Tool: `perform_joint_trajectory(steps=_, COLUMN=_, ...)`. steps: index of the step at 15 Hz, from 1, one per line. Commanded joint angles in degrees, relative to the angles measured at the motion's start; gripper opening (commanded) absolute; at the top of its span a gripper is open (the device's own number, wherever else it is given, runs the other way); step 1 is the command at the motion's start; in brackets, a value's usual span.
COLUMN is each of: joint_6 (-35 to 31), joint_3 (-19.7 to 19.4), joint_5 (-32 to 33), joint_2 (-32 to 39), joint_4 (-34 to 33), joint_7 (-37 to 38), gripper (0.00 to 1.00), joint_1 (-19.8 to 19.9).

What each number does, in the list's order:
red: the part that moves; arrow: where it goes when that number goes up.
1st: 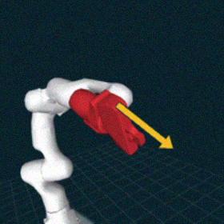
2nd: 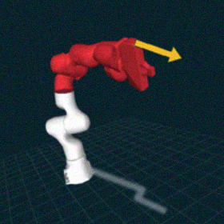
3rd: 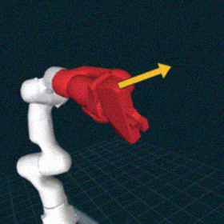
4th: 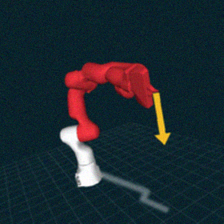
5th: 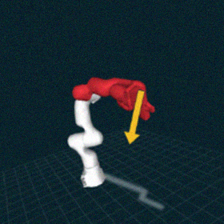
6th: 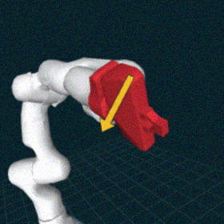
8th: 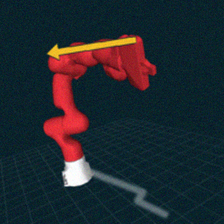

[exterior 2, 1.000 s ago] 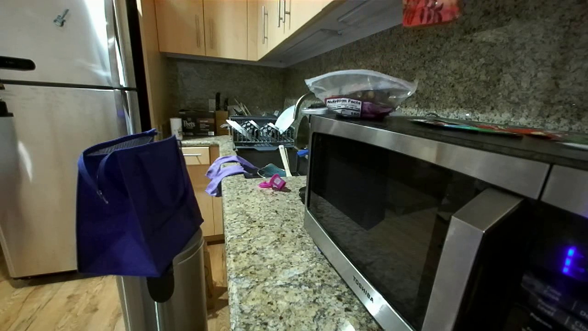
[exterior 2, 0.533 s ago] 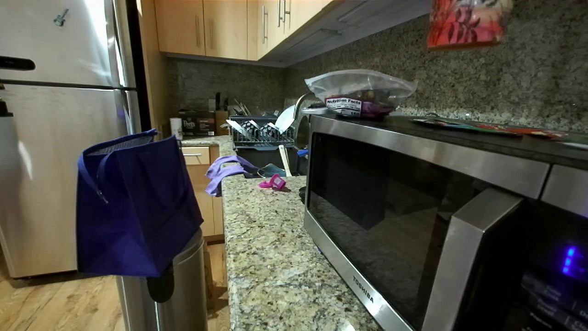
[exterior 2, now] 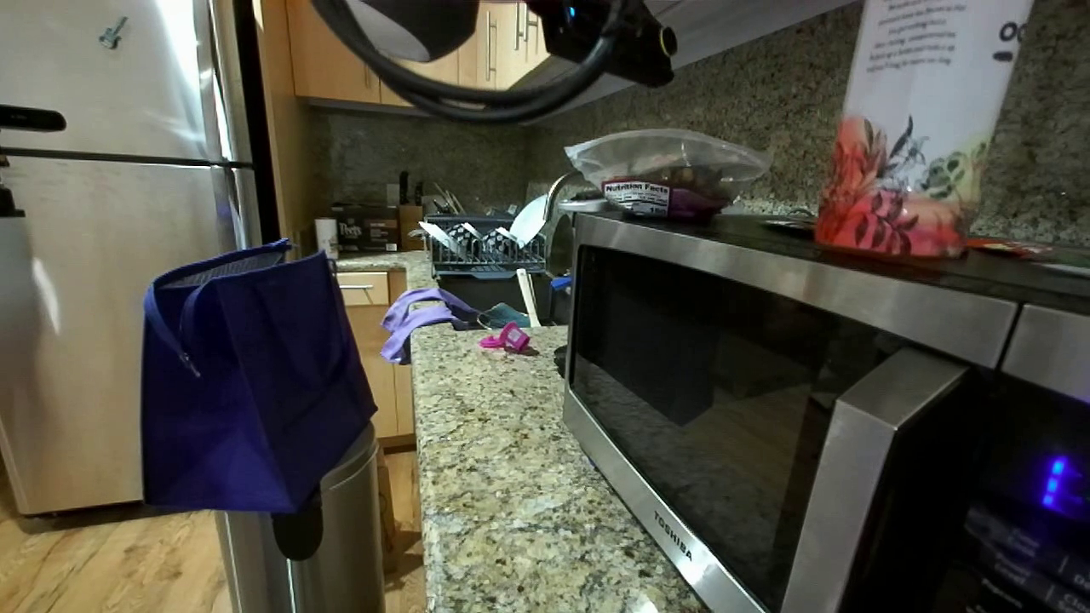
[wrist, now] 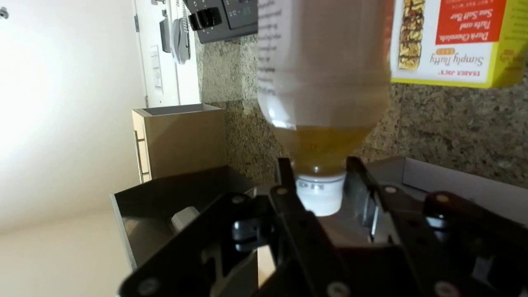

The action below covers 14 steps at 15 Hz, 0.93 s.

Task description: Place the white bottle on top of the microwave

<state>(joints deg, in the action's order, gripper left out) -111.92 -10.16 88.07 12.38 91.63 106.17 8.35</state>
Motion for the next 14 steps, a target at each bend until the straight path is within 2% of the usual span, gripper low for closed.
perform_joint_trajectory(steps=1, joint_6=-0.43, joint_3=0.02, joint_5=-0.51, joint_2=0.71, joint_4=-1.14, joint_7=-1.25, gripper=0.11, joint_1=1.33)
perform_joint_trajectory(steps=8, joint_6=-2.53, joint_3=0.1, joint_5=-1.39, joint_2=-0.89, joint_4=0.65, joint_7=0.32, gripper=0.11, joint_1=1.87)
perform_joint_trajectory(steps=9, joint_6=-1.24, joint_3=0.85, joint_5=-2.61, joint_2=-1.69, joint_4=-0.97, joint_7=-2.25, gripper=0.11, joint_1=0.94)
perform_joint_trajectory(steps=14, joint_6=-1.71, joint_3=2.76, joint_5=-4.5, joint_2=-2.71, joint_4=0.07, joint_7=-1.61, gripper=0.11, joint_1=-0.73)
